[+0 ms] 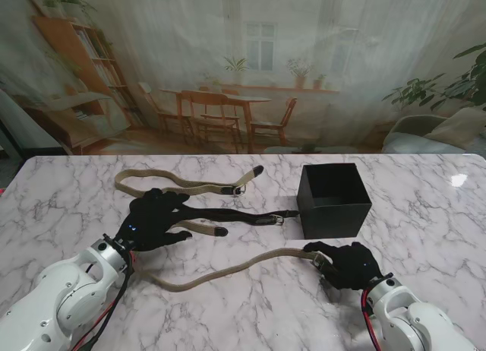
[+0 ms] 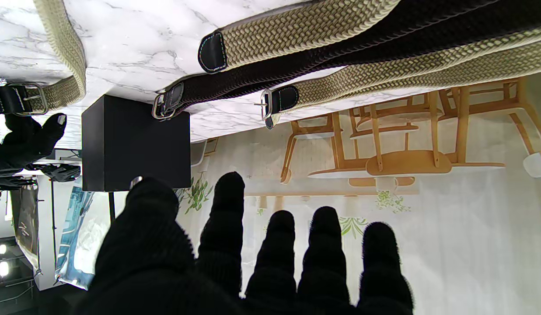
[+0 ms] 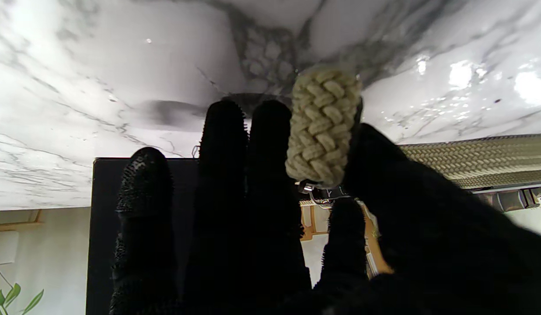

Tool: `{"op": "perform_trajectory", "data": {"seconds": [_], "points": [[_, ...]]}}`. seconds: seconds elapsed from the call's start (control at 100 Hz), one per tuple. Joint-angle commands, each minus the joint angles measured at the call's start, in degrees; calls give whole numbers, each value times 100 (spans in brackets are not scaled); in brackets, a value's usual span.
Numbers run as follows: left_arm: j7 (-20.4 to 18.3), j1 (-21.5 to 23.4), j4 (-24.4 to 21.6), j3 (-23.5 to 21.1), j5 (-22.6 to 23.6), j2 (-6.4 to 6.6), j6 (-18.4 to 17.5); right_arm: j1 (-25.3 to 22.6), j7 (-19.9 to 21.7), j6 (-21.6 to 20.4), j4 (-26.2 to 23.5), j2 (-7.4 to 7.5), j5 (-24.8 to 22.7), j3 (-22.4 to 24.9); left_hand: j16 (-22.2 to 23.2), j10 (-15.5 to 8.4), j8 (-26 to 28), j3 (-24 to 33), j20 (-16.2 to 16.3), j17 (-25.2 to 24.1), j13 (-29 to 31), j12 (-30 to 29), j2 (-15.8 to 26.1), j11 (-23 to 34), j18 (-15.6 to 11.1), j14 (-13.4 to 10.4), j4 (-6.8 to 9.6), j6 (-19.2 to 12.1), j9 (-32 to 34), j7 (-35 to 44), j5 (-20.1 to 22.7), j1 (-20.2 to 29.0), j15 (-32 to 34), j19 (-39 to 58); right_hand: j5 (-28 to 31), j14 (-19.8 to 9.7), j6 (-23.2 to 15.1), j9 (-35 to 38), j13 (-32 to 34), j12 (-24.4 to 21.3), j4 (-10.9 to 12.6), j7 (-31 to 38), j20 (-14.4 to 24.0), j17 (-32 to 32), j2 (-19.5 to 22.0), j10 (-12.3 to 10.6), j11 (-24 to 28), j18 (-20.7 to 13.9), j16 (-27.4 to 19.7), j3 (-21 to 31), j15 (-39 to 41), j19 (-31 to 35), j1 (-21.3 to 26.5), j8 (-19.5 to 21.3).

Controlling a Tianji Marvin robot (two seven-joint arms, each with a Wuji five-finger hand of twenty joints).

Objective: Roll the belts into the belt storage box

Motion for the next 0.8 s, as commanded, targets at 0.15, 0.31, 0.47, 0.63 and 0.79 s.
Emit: {"op": "perform_trajectory", "data": {"seconds": [0.15,0.31,0.47,0.63,0.79], "points": [[-63,-11,24,26,-1,-3,-14,-20,171,-77,57,-36,137,-17,-14,64,-50,-107,-71,-77,43,-22,283,-81,176,46,80,108,-6,-15,-34,99,-107,-11,1610,-21,-800,591,326,-142,343,866,49,-75,487,49,122,230,25,252,103,31,660,224],[-69,-13,24,29,-1,-3,-15,25,-6,-126,103,-24,-8,-65,-15,56,-49,-111,-73,-82,40,-21,288,-76,172,45,79,107,6,-10,-30,86,-109,-18,2758,-747,776,617,-40,-673,-446,2069,18,-93,-39,-533,-700,-518,-375,-129,-433,90,448,-863],[-85,-14,20,29,-9,-3,-17,-76,77,-144,-88,-13,-112,66,-15,64,-44,-111,-72,-83,42,-21,284,-75,180,51,80,115,14,2,-7,82,-110,-21,3361,-984,1687,449,-337,-1290,-311,1418,-56,-191,-179,-673,-1091,-869,-877,95,-613,142,-640,258],[-82,-17,24,30,-13,-4,-17,-314,1179,-374,-606,44,-5,422,-16,55,-45,-114,-72,-86,43,-22,293,-78,185,44,79,99,14,1,-12,67,-112,-26,2953,-965,2212,-298,-880,-1750,448,3,-187,-630,-87,-575,-1695,-866,-1191,112,-915,-120,-1253,1195],[-73,-19,28,27,-8,-3,-23,-469,2083,-604,-1030,122,-12,667,-17,58,-51,-114,-72,-83,41,-23,291,-80,184,48,79,102,16,-14,-37,59,-115,-29,1975,-1090,2330,-1225,-1449,-2060,875,-603,-278,-922,-379,-761,-2257,-847,-1399,719,-1233,-482,-1021,1190]]}}
